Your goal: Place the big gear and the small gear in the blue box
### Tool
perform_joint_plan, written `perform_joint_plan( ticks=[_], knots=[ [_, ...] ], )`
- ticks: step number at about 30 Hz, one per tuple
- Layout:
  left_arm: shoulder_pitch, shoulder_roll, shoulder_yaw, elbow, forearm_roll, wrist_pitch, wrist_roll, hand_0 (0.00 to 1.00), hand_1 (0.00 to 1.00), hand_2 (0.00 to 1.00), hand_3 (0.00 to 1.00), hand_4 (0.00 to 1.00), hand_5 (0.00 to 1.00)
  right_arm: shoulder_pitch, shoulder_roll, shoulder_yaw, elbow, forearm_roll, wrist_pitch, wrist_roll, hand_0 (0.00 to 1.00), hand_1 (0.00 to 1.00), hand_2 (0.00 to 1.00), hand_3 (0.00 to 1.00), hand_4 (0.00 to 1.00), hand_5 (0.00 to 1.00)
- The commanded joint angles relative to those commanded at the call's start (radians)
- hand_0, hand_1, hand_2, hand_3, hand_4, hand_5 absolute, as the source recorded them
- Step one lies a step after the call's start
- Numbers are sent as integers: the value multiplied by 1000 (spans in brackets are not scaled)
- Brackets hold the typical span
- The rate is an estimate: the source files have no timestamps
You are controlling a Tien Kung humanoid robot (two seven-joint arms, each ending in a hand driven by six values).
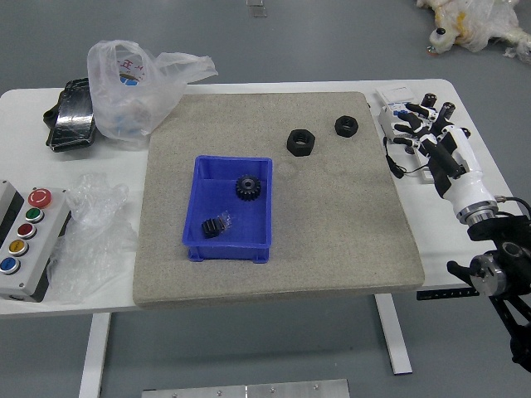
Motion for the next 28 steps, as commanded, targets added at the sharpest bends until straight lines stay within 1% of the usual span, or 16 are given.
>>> perform_joint_plan(
  ticks=[3, 4, 9, 10, 12, 15, 16, 21, 22, 25, 28],
  knots=[
    [-2, -2, 13, 1, -17, 2, -5, 707, 587, 552, 719, 723, 442, -9, -1, 23, 14, 39, 5, 3, 654, 715, 736, 739, 854, 495],
    [-4, -2, 16, 1, -21, 2, -6, 707, 644, 608, 717, 721, 439, -11, -3, 29, 19, 47, 7, 3, 655, 721, 735, 730, 858, 504],
    [-11, -1, 30, 3, -38, -3, -6, 707, 644, 608, 717, 721, 439, -19, -9, 44, 39, 55, 12, 1, 655, 721, 735, 730, 858, 504],
    [-14, 0, 33, 3, -41, -4, -4, 717, 690, 675, 718, 720, 437, -20, -9, 45, 40, 55, 12, 0, 656, 722, 736, 724, 852, 512],
    [-19, 2, 39, 4, -48, -8, 0, 717, 690, 675, 718, 720, 437, -22, -8, 47, 42, 54, 14, -1, 656, 722, 736, 724, 852, 512],
    [-29, 6, 47, 5, -61, -17, 13, 717, 690, 675, 718, 720, 437, -23, -7, 52, 43, 51, 15, -1, 656, 722, 736, 724, 852, 512],
    [-31, 7, 48, 5, -63, -20, 18, 730, 725, 710, 725, 719, 436, -24, -7, 54, 44, 49, 15, -2, 660, 723, 737, 725, 842, 525],
    [-37, 9, 47, 5, -70, -34, 47, 730, 725, 710, 725, 719, 436, -25, -8, 67, 48, 47, 18, -1, 660, 723, 737, 725, 842, 525],
    [-37, 10, 45, 5, -69, -38, 54, 748, 745, 726, 734, 717, 434, -25, -8, 70, 50, 47, 19, 0, 663, 725, 740, 723, 839, 536],
    [-37, 10, 37, 4, -66, -49, 75, 748, 745, 726, 734, 717, 434, -26, -9, 74, 52, 47, 22, -1, 663, 725, 740, 723, 839, 536],
    [-38, 9, 33, 4, -62, -52, 81, 748, 745, 726, 734, 717, 434, -27, -8, 73, 51, 46, 24, -2, 663, 725, 740, 723, 839, 536]
  ],
)
